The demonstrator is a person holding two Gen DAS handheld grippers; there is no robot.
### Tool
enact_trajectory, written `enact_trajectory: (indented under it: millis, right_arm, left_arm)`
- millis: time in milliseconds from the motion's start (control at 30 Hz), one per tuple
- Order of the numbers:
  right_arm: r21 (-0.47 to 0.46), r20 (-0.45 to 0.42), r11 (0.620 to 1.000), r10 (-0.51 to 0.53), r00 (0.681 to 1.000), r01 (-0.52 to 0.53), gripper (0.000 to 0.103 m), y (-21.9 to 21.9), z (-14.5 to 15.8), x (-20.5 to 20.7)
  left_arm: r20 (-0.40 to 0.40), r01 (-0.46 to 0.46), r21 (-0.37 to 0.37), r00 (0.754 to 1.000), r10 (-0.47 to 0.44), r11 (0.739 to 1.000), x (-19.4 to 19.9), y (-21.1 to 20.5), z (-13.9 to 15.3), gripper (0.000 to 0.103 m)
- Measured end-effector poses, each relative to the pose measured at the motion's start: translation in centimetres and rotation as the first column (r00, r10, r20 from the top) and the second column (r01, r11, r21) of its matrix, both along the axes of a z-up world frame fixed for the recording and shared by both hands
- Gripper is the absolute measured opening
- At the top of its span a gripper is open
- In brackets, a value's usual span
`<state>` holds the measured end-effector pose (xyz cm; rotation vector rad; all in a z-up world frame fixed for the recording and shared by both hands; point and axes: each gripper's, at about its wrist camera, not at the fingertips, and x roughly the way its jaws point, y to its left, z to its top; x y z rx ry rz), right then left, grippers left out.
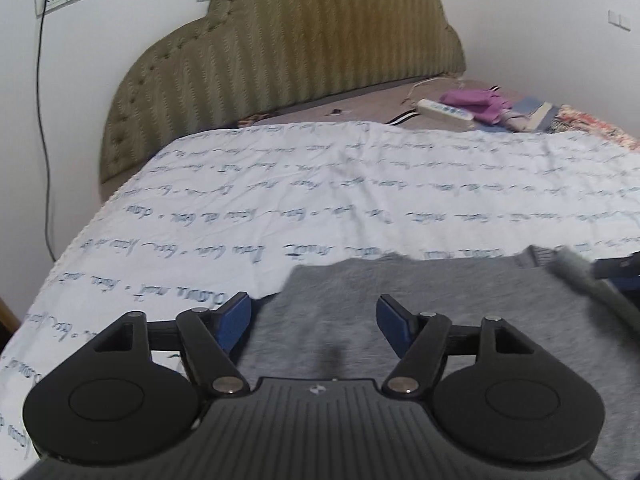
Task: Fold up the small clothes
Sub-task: 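Press and smooth the folded sweater flat with both tools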
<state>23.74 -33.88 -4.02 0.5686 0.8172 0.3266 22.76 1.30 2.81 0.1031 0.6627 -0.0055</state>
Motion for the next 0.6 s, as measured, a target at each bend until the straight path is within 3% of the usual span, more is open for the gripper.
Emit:
enact_trajectory:
  millis: [67,133,267,367,467,533,600]
  right_arm:
    - [-0.048,0.013,0.999,0.017,1.0,-0.017,0.017,0.7,0.5,-0.3]
    - [-0.076,0.045,0.997,0.031,0.999,-0.027,0.007,0.8,1.1,-1.1]
    - [-0.131,0.113,0.987,-0.073,0.991,0.088,0.005,-0.7,2.8,-3.0]
    - [-0.226,0.153,0.953,-0.169,0.974,0.201,0.005,-2.3,3.7,-3.8]
    - [-0.269,0.091,0.942,-0.181,0.979,0.199,0.005,-3.1,2.9,-3.2]
    - [-0.356,0.099,0.9,-0.232,0.968,0.252,0.005,-2.5,2.9,-3.5]
    - [-0.443,0.169,0.844,-0.251,0.953,0.301,0.006,-1.5,3.7,-4.6]
  left_arm:
    - [-0.008,0.006,-0.007,1.0,-0.006,1.0,0.0,-0.3,-0.2,0.074]
    - [-0.023,0.016,-0.005,1.0,-0.016,1.0,0.1,-0.3,-0.6,0.074]
    - [-0.049,0.01,-0.009,0.999,-0.01,1.0,0.4,0.0,-1.5,0.074]
    - [-0.054,0.005,-0.007,0.999,-0.006,1.0,0.6,0.3,-1.9,0.074]
    - [-0.08,-0.008,0.007,0.997,0.008,1.0,1.2,0.4,-2.7,0.074]
    - [-0.083,-0.018,-0.001,0.996,0.018,1.0,1.1,0.8,-2.9,0.074]
    - [-0.073,-0.017,-0.004,0.997,0.016,1.0,0.8,1.1,-2.8,0.074]
